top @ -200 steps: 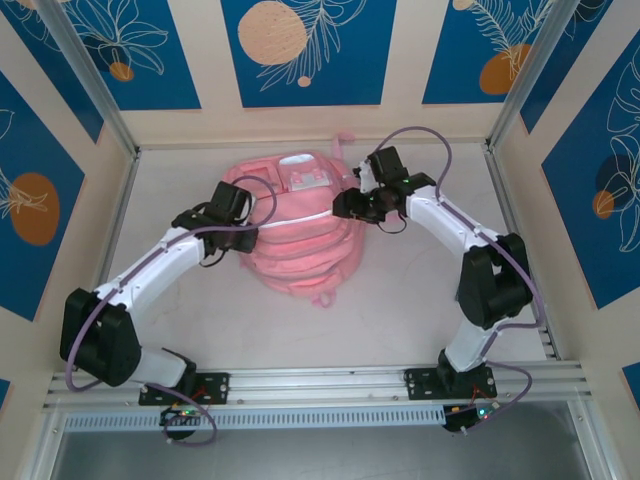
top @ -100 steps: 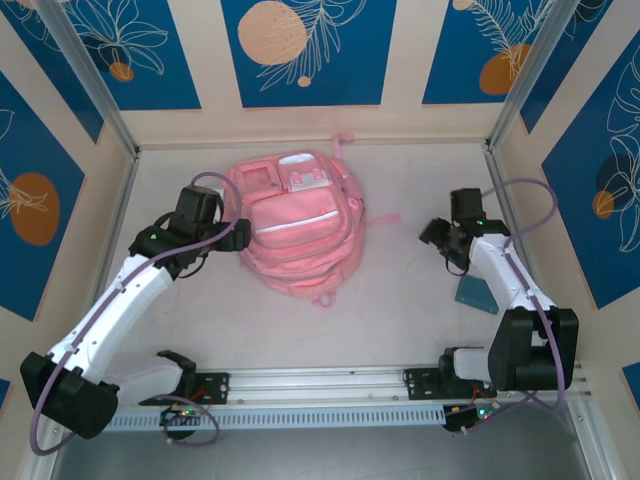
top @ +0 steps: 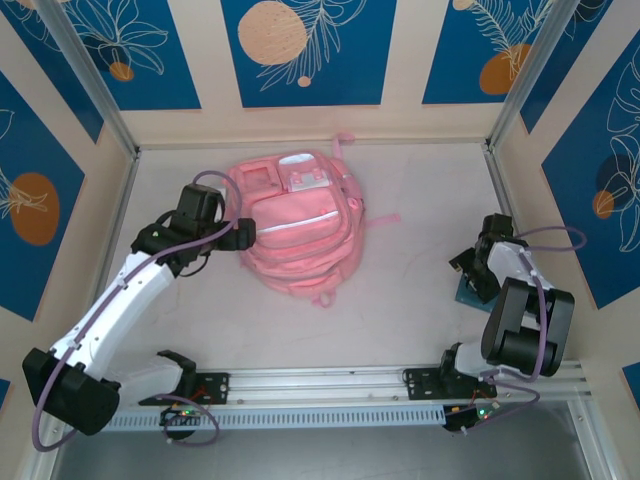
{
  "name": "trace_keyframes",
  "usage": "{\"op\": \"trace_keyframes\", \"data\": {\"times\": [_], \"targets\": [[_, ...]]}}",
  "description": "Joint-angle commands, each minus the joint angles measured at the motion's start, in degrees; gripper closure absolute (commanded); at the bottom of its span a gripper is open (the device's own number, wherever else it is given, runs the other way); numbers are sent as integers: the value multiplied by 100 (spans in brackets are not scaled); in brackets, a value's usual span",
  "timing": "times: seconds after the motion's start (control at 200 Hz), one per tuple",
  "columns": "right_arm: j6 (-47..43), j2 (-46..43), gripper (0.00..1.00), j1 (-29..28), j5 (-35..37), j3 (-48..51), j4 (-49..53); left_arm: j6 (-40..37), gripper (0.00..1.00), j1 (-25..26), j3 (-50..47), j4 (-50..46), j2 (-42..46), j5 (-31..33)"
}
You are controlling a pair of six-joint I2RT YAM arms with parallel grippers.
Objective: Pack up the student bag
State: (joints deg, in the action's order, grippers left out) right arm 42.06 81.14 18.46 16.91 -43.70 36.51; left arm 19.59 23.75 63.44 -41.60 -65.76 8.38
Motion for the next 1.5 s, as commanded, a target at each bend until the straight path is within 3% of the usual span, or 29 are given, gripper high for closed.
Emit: {"op": "trace_keyframes", "data": {"times": [0.0,0.2,0.505,0.62,0.805,0.905,1.11,1.495], "targets": [[114,206,17,35,-538,-21,-152,97,3,-61,177,-32,-60,-267],[41,392,18,-290,-1585,76,-451,124,2,-56,172,31,-152,-441],[360,791,20,-2333,-2260,-261,-748,210,2,-54,173,135,-312,-722],[259,755,22,-2793,-2270,-465,-673,203,2,-56,152,168,-341,-834],[534,0,24,-2859,-1405,-679,191,25,2,-39,216,197,-482,-1163],[1066,-410,29,-2831,-1045,-521,592,-63,2,2,290,197,-627,-1323],[1954,-1013,39,-2743,-1152,263,170,-105,2,139,413,239,-832,-1383],[2542,-406,42,-2584,-1762,744,-819,-156,1,240,449,320,-958,-1488]]}}
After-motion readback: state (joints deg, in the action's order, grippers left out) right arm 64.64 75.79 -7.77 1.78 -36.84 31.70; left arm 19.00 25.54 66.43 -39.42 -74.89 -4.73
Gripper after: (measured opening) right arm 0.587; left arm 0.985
